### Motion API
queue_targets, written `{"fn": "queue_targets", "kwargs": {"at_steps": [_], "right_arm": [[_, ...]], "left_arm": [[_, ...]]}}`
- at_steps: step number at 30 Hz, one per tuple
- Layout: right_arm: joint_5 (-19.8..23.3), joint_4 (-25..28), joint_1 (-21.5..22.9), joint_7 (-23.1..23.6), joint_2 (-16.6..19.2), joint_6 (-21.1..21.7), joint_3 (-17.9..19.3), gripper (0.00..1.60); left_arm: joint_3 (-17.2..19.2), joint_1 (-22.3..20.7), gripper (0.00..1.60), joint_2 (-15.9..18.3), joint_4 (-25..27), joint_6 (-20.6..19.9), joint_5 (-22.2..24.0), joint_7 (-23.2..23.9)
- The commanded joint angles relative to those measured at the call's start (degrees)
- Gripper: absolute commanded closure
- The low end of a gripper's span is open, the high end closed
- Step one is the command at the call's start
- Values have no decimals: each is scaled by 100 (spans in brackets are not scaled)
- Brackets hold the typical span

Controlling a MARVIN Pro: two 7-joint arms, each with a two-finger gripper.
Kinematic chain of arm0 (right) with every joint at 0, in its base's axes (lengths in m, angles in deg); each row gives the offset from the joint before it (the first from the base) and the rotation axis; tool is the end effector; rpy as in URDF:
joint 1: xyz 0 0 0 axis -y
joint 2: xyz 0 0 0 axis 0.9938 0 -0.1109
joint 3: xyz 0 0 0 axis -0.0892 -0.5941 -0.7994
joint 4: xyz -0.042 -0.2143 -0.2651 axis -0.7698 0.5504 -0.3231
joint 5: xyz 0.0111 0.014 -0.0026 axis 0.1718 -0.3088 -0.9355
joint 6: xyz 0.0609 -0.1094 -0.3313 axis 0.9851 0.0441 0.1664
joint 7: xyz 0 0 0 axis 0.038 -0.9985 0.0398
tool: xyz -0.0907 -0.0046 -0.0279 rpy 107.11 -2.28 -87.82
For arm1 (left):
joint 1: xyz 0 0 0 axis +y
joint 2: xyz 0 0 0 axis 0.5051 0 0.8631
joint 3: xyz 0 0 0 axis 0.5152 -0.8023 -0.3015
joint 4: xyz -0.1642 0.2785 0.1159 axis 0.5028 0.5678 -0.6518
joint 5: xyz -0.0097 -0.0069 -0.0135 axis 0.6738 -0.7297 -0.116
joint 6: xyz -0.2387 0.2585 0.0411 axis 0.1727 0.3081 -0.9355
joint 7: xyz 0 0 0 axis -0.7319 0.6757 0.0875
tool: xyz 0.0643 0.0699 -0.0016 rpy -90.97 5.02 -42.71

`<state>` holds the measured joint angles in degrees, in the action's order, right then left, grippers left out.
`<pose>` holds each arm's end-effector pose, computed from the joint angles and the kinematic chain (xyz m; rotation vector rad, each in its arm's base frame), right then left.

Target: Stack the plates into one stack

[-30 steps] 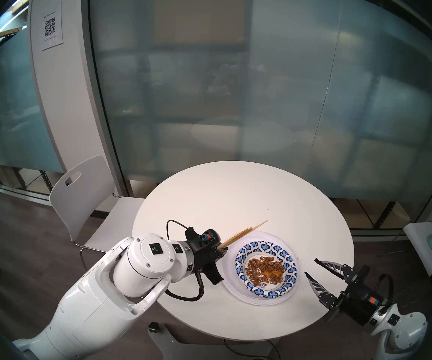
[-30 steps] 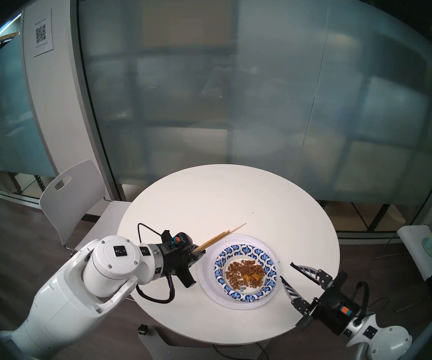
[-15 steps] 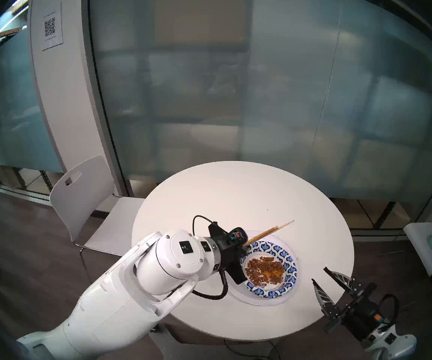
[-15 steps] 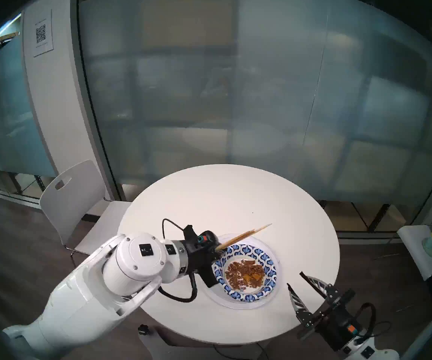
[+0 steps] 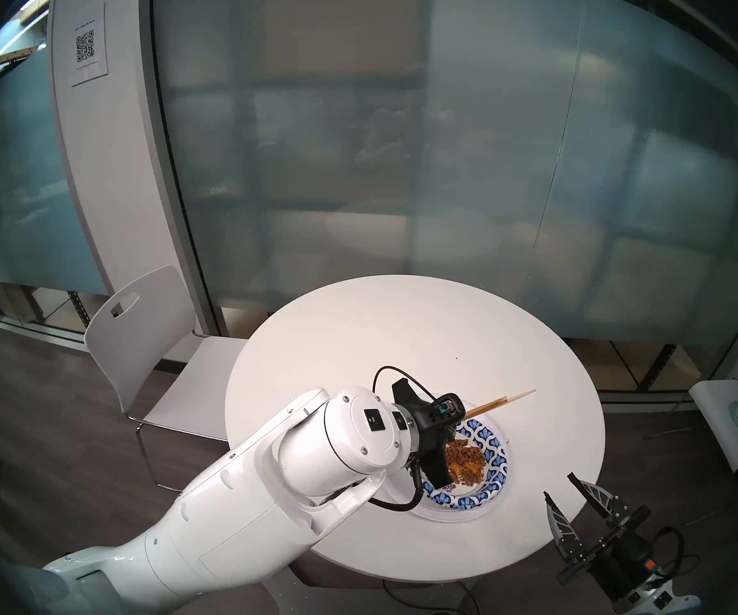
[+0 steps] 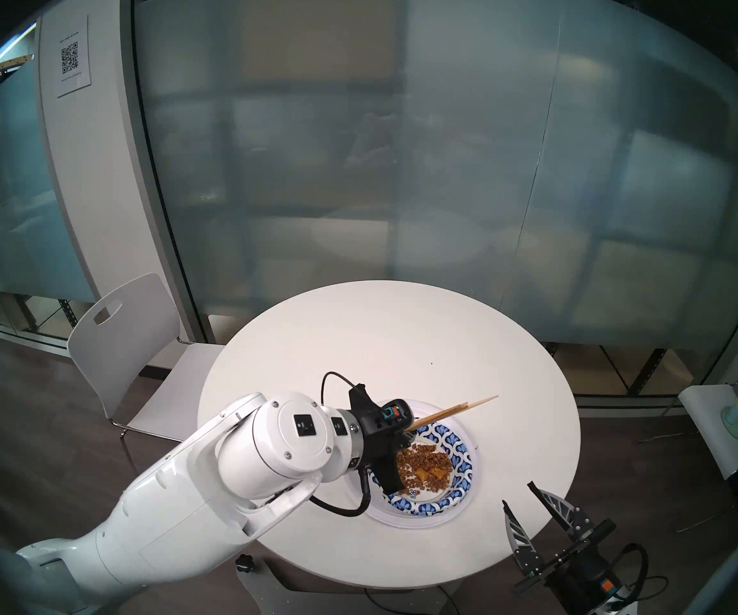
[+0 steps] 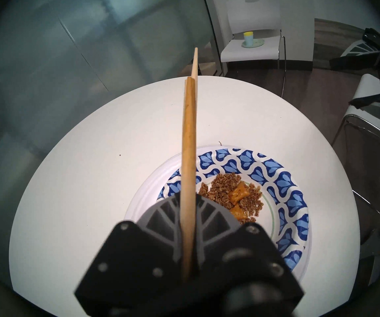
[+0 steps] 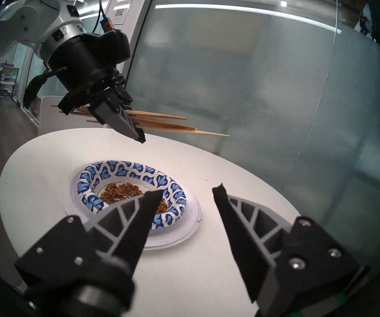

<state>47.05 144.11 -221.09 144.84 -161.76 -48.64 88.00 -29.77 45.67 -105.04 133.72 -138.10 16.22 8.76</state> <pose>0.0827 -0.1194 -0.3484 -2.1166 -0.7571 -2.1809 0.3296 -0.2218 -0.2608 2.0704 -1.6595 1.2629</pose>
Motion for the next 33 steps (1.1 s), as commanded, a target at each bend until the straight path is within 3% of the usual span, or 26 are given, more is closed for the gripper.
{"fn": "queue_targets", "kwargs": {"at_steps": [1,17,33], "right_arm": [[318,-6,-66,54,9,-194,52,46],[564,-159,-177,116,-54,-324,239,43],[680,-400,-140,203,-79,-397,337,42]], "left_arm": [[-103,-300,160,-220,-48,-1,-125,-27],[-397,-75,160,-501,-535,80,-183,-247],[-829,-531,160,-734,-937,-22,-359,-136]]}}
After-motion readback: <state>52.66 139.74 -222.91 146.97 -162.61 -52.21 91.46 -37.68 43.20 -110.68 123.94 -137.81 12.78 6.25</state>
